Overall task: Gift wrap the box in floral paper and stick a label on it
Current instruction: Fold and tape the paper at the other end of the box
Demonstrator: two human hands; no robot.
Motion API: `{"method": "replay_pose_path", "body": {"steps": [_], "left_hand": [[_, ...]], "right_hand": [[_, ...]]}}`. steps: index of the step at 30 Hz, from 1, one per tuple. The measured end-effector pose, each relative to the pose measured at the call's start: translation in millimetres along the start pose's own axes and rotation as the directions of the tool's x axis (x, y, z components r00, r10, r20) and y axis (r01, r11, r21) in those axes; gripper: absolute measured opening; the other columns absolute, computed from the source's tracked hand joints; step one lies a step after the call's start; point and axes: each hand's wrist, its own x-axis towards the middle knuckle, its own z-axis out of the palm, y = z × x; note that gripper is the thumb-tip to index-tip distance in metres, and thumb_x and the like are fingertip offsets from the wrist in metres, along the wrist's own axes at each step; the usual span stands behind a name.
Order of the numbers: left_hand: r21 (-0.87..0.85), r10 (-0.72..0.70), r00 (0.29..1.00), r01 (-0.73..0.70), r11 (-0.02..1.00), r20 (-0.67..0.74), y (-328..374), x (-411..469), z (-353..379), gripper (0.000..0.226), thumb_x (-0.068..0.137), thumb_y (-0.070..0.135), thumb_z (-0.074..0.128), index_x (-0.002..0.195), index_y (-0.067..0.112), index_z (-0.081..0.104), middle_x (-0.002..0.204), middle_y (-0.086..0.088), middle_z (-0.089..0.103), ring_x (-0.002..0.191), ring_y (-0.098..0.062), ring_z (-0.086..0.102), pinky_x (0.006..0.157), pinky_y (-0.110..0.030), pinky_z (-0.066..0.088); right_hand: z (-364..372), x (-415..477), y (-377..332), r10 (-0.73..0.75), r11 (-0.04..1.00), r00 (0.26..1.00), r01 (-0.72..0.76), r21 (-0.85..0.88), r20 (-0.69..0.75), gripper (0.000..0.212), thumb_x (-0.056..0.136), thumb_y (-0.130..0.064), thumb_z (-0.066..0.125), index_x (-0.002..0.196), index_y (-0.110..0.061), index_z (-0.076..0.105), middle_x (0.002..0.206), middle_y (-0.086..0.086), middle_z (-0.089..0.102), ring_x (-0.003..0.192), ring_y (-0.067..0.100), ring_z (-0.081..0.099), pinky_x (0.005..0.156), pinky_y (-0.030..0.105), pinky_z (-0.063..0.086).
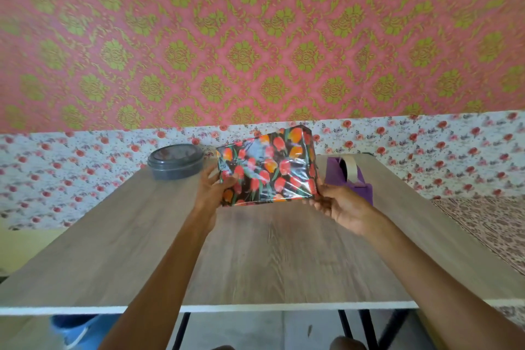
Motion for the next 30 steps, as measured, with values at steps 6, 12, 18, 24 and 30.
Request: {"method": "replay_pose_path", "body": {"steps": [6, 12, 18, 24, 30], "left_hand": [[-0.003, -0.001, 0.971, 0.0, 1.0, -0.238, -5.5, 2.2, -3.2, 0.067, 0.061, 0.012, 0.091, 0.118, 0.027, 0.06, 0.117, -0.002, 0.066, 0.099, -0.024, 0.069, 0.076, -0.046, 0.061], [0.218, 0.042, 0.969, 0.012, 0.976, -0.244, -10.6, -7.5, 6.3, 0.049, 0.07, 0.019, 0.087, 0.113, 0.019, 0.065, 0.103, -0.003, 0.069, 0.087, -0.021, 0.07, 0.078, -0.04, 0.06], [0.427, -0.066, 0.969, 0.165, 0.889, -0.238, -16.6, -15.7, 8.2, 0.029, 0.077, 0.033, 0.081, 0.098, 0.022, 0.065, 0.091, 0.0, 0.071, 0.076, -0.016, 0.07, 0.071, -0.032, 0.06], [0.488, -0.114, 0.968, 0.213, 0.846, -0.225, -15.4, -29.9, 10.9, 0.036, 0.082, 0.038, 0.076, 0.109, 0.021, 0.059, 0.104, -0.002, 0.067, 0.073, -0.009, 0.063, 0.057, -0.023, 0.05], [0.93, 0.292, 0.955, -0.06, 0.361, -0.052, -4.3, -42.5, 31.6, 0.043, 0.091, 0.031, 0.062, 0.132, 0.026, 0.05, 0.139, -0.005, 0.041, 0.129, -0.027, 0.041, 0.108, -0.046, 0.032]], "right_hand": [[4.3, -4.9, 5.4, -0.12, 0.945, 0.977, 0.058, -0.323, -0.175, 0.033, 0.093, 0.002, 0.056, 0.124, -0.01, 0.054, 0.11, 0.004, 0.065, 0.086, 0.012, 0.064, 0.07, 0.032, 0.055], [8.3, -7.5, 10.5, -0.221, 0.86, 0.927, 0.038, -0.509, -0.304, 0.042, 0.096, -0.052, 0.05, 0.128, -0.027, 0.06, 0.123, -0.011, 0.061, 0.117, 0.016, 0.057, 0.097, 0.04, 0.047], [1.3, -10.0, 12.2, -0.313, 0.571, 0.902, -0.072, -0.818, -0.298, 0.045, 0.095, -0.043, 0.054, 0.124, -0.009, 0.061, 0.119, 0.008, 0.068, 0.104, 0.023, 0.063, 0.097, 0.044, 0.049], [-2.6, -13.3, 23.1, -0.354, 0.392, 0.908, -0.074, -0.917, -0.225, 0.037, 0.099, -0.034, 0.05, 0.12, -0.005, 0.059, 0.085, 0.01, 0.07, 0.066, 0.016, 0.063, 0.063, 0.033, 0.05], [-14.0, -19.2, 14.3, -0.573, 0.343, 0.787, -0.02, -0.939, -0.226, 0.045, 0.1, -0.041, 0.045, 0.065, -0.014, 0.053, 0.058, -0.001, 0.052, 0.055, 0.015, 0.053, 0.055, 0.026, 0.035]]}}
